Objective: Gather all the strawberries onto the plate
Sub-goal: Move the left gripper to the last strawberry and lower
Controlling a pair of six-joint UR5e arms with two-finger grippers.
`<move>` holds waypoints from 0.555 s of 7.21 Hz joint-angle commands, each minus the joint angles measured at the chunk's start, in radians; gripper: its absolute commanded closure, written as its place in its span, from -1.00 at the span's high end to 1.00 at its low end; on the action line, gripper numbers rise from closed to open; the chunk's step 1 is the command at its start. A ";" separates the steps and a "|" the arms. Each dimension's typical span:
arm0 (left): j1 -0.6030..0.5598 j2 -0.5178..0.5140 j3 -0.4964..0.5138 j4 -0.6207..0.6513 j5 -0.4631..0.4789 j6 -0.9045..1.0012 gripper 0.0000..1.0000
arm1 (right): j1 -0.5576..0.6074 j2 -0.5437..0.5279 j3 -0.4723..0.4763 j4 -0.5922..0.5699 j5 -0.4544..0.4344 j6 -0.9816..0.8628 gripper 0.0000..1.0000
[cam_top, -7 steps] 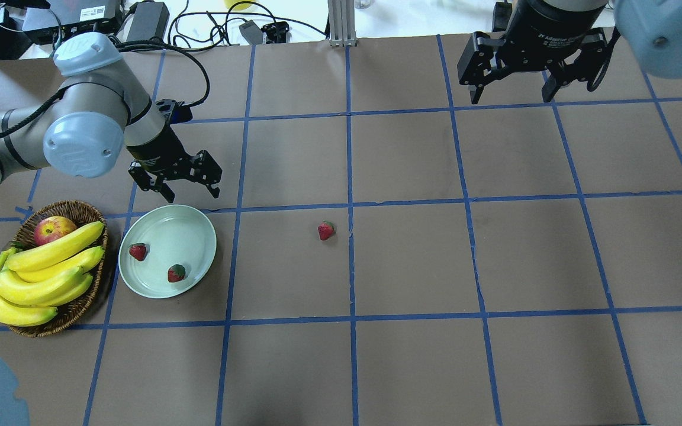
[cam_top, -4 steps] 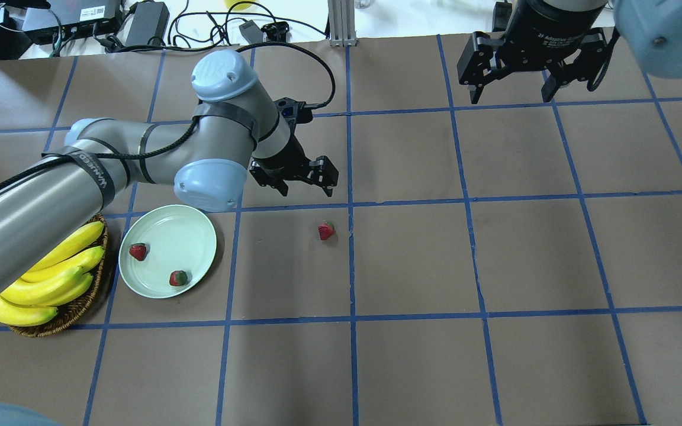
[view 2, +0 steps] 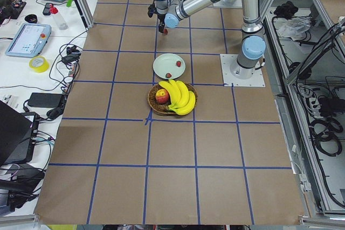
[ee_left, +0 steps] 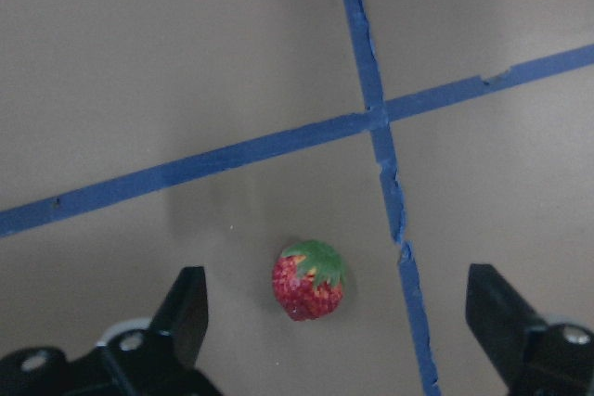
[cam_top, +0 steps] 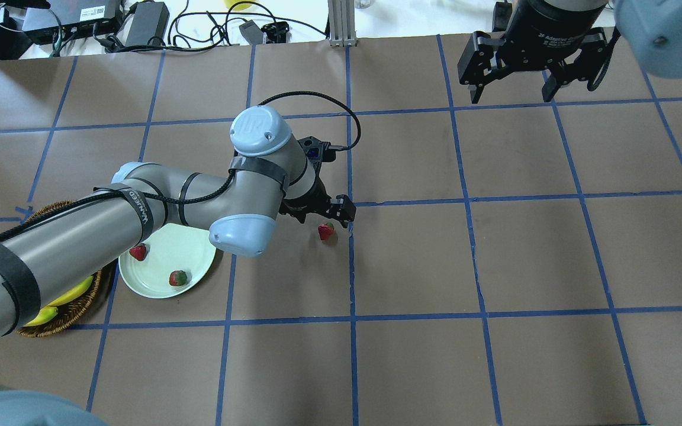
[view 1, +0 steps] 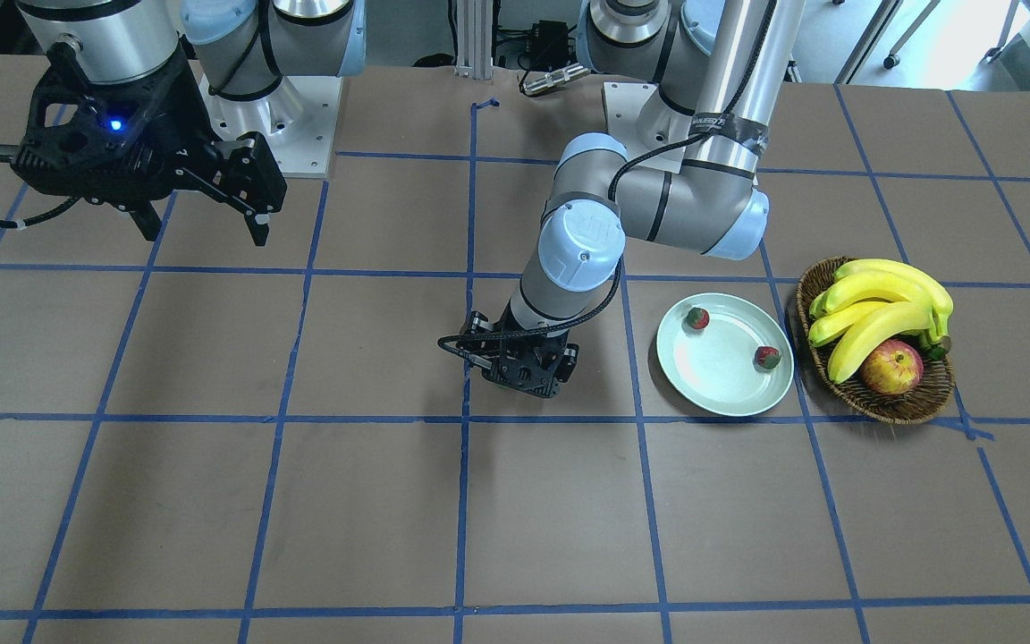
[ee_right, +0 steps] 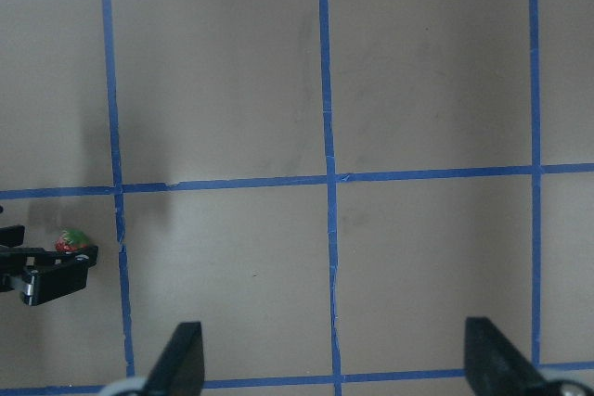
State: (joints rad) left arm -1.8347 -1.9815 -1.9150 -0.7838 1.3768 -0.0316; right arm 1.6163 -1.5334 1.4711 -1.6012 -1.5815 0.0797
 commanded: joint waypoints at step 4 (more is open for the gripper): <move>-0.011 -0.023 -0.001 0.001 -0.005 -0.022 -1.00 | 0.001 -0.001 0.000 0.000 0.002 0.000 1.00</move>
State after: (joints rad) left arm -1.8449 -2.0053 -1.9185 -0.7796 1.3775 -0.0422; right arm 1.6168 -1.5337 1.4711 -1.6014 -1.5812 0.0798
